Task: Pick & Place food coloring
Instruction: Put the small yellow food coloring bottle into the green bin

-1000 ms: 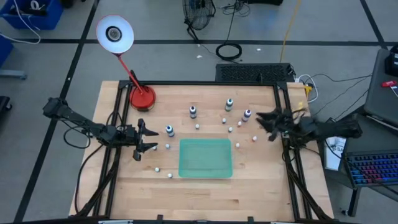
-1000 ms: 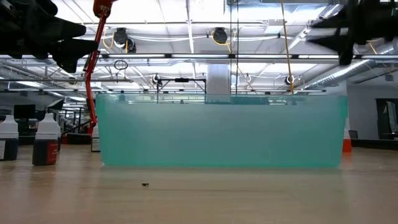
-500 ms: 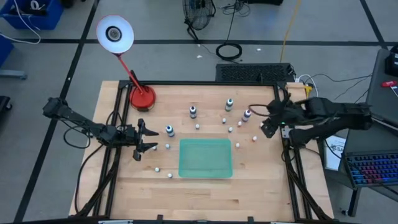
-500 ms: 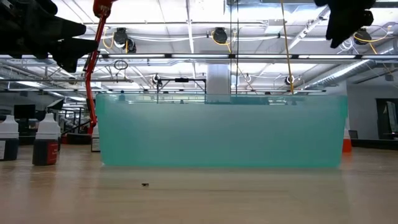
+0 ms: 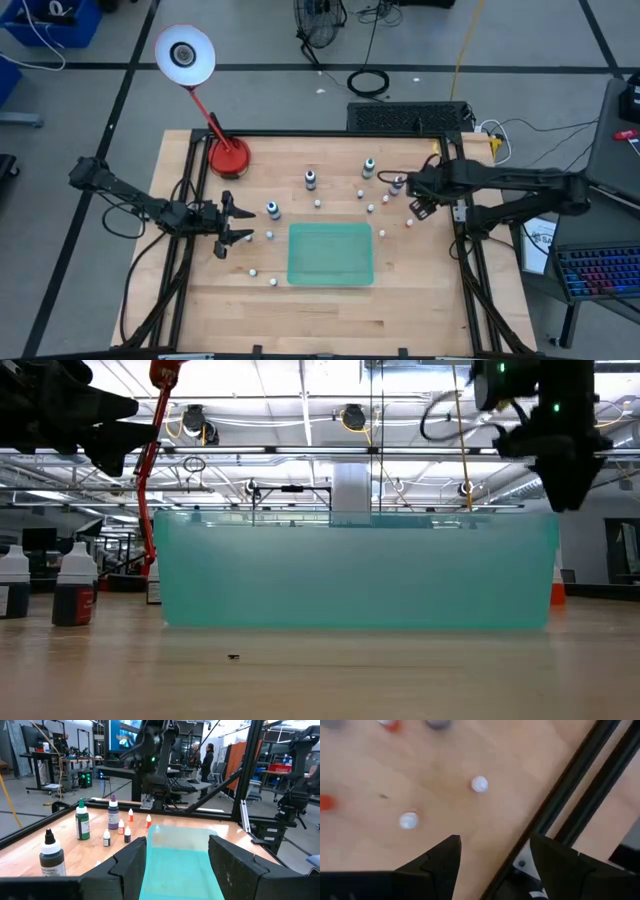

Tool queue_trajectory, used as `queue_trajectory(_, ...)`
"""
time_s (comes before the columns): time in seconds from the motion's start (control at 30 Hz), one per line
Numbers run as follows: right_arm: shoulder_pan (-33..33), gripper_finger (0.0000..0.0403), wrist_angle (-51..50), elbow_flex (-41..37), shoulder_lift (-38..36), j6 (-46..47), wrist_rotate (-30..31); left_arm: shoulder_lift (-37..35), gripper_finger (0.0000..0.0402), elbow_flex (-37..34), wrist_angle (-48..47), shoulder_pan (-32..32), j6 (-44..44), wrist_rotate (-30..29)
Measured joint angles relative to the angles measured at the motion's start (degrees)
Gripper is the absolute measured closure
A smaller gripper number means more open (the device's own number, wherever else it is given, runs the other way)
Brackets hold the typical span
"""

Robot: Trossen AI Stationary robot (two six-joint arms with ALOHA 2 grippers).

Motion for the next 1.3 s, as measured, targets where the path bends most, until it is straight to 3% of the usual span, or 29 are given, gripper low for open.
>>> queue_trajectory(0.17,-2.83,0.0176,8.79,-7.15,-0.48,-0.51,-3.49,0.00,0.0188,0.00,0.00,0.00,0.00,0.02)
queue_trajectory(0.37,-4.90,0.0182,17.20,-11.92,-0.46,-0.70,-3.30,0.00,0.0188,0.00,0.00,0.02,0.00,0.04)
queue_trajectory(1.03,-6.37,0.0188,33.11,-21.62,-0.46,1.14,-1.21,0.00,0.0188,0.00,0.00,0.01,0.00,0.07)
queue_trajectory(1.3,-6.37,0.0194,34.21,-22.41,-0.46,1.38,1.63,0.00,0.0188,0.00,0.00,0.02,-0.01,0.07)
